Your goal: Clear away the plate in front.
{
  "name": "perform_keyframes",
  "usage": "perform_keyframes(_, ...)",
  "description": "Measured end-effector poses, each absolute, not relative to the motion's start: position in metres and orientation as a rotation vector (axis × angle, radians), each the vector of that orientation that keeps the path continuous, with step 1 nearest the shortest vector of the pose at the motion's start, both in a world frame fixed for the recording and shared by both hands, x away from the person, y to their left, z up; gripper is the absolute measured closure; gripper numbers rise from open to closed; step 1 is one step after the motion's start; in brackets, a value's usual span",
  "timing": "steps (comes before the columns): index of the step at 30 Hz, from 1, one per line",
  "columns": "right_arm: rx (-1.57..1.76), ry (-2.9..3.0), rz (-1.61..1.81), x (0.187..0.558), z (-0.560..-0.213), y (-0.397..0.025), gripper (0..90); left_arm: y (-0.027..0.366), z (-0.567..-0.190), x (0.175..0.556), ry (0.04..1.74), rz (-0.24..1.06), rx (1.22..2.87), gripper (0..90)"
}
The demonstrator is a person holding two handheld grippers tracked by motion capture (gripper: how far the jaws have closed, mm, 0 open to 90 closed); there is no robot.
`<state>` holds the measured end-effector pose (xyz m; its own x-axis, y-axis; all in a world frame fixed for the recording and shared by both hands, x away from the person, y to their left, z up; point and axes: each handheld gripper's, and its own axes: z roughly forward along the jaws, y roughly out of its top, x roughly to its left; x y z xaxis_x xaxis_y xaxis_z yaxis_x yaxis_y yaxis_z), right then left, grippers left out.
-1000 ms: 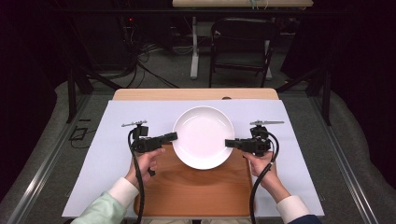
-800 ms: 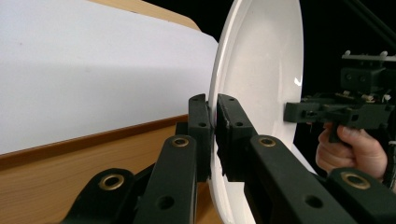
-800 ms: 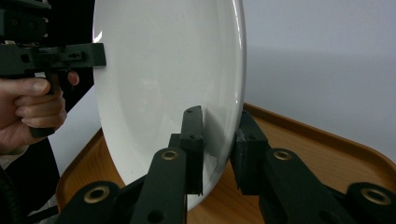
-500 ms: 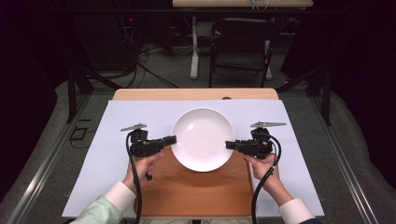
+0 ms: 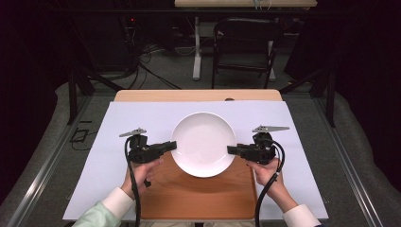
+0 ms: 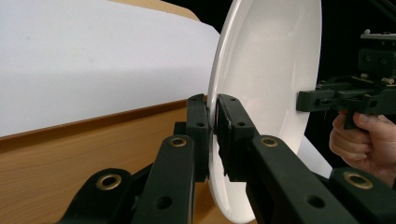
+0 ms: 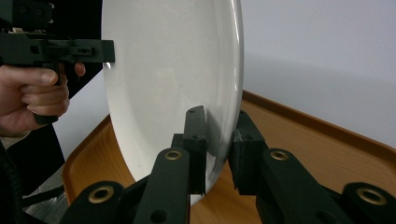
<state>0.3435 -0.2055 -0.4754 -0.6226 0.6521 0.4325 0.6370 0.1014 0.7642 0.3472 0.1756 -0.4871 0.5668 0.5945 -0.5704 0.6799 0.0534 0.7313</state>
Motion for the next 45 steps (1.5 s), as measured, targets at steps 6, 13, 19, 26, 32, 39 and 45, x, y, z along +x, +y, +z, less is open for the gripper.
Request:
perform_keyframes(6, 1.350, 2.331, 1.594, 0.340, -0.474, -0.205, 79.7, 0.177, -0.487, 0.343, 1.093, -0.093, 1.628, 83.0)
perform_keyframes(13, 1.336, 2.346, 1.596, 0.334, -0.473, -0.203, 80.2, 0.179, -0.488, 0.339, 1.091, -0.097, 1.637, 82.8)
perform_keyframes(19, 1.317, 2.362, 1.593, 0.327, -0.472, -0.201, 80.3, 0.183, -0.488, 0.333, 1.086, -0.110, 1.644, 82.7)
perform_keyframes(26, 1.286, 2.386, 1.577, 0.320, -0.471, -0.197, 80.1, 0.186, -0.488, 0.326, 1.083, -0.118, 1.658, 82.7)
perform_keyframes(32, 1.273, 2.401, 1.564, 0.315, -0.471, -0.195, 80.1, 0.189, -0.491, 0.321, 1.085, -0.130, 1.670, 82.6)
perform_keyframes(39, 1.266, 2.421, 1.555, 0.311, -0.472, -0.193, 80.0, 0.191, -0.494, 0.315, 1.099, -0.149, 1.668, 82.6)
perform_keyframes(45, 1.260, 2.439, 1.547, 0.307, -0.474, -0.190, 80.0, 0.193, -0.497, 0.310, 1.117, -0.158, 1.674, 82.3)
